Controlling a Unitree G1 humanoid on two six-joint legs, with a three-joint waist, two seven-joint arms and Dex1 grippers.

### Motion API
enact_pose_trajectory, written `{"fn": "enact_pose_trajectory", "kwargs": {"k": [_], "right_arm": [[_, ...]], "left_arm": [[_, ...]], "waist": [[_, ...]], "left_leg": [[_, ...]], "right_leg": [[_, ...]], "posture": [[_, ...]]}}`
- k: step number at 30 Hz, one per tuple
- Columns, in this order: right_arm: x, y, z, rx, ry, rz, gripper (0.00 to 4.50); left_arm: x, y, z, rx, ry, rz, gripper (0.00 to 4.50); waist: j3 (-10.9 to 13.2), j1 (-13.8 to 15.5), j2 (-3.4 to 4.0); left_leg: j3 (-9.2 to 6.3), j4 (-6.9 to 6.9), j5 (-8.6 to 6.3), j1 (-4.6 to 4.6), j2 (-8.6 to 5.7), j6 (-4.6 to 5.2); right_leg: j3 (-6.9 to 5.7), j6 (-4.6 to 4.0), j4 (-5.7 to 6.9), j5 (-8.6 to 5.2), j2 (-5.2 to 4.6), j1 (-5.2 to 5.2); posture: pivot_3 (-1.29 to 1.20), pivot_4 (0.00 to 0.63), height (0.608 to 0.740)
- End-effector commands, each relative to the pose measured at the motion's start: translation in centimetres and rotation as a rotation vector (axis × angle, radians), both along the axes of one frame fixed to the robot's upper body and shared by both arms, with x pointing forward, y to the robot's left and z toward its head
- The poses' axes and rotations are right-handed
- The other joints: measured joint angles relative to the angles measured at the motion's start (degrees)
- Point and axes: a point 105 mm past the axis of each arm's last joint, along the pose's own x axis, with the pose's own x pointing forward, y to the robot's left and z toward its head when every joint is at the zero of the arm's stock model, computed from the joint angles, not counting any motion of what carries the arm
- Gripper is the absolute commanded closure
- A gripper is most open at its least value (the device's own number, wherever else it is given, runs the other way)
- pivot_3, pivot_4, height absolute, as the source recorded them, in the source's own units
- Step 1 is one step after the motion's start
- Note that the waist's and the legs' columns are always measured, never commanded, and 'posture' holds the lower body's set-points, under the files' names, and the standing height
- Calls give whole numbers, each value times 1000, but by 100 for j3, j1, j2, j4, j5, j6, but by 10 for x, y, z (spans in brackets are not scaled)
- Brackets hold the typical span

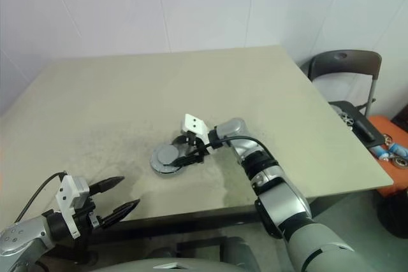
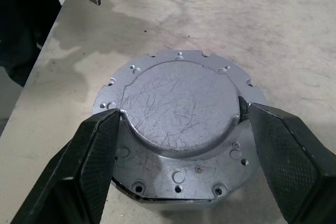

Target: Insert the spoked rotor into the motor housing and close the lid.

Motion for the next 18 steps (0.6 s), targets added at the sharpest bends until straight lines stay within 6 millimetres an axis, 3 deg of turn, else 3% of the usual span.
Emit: {"fn": "enact_pose_trajectory", "kwargs": {"k": [1, 18], "right_arm": [[2, -5, 0, -22, -8, 2, 965], [1, -10, -4, -53, -25, 17, 965]], "left_arm": [[2, -2, 8, 6, -32, -22, 0], [1, -2, 7, 4, -29, -22, 0]], "waist": [[0, 1, 0], [0, 5, 0]], "left_leg": [[0, 0, 0, 0, 0, 0], [-2, -1, 0, 0, 0, 0]], "right_leg": [[0, 0, 0, 0, 0, 0], [-2, -3, -6, -2, -3, 3]], "posture": [[0, 0, 740], [0, 0, 740]]}}
